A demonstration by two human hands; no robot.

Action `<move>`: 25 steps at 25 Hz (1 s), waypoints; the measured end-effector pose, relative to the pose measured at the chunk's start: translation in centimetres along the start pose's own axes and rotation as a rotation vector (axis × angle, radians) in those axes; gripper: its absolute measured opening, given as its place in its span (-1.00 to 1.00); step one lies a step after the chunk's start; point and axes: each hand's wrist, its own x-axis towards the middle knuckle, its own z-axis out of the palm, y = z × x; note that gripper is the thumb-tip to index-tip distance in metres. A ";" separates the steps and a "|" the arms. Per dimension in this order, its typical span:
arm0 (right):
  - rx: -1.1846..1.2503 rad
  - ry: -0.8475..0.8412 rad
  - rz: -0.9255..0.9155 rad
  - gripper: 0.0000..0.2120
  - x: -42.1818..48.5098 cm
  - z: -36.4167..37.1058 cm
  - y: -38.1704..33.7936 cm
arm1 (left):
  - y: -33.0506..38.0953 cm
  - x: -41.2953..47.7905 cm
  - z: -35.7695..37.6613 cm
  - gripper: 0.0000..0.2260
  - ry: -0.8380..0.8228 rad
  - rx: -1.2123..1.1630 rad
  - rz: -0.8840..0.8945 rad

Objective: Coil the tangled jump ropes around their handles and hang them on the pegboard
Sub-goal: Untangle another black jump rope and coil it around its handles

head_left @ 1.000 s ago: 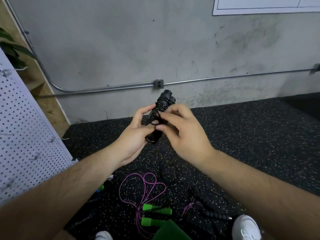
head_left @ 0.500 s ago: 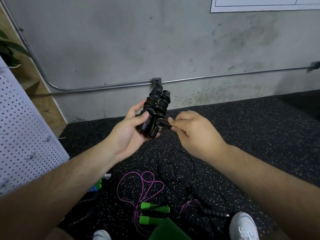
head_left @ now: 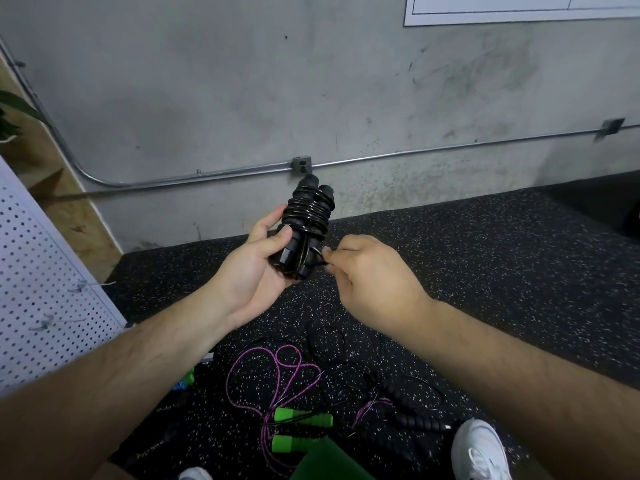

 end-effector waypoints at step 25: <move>0.306 0.259 0.156 -0.86 -0.1 2.4 -1.3 | 0.1 -1.0 0.5 -0.61 0.003 -0.016 -0.030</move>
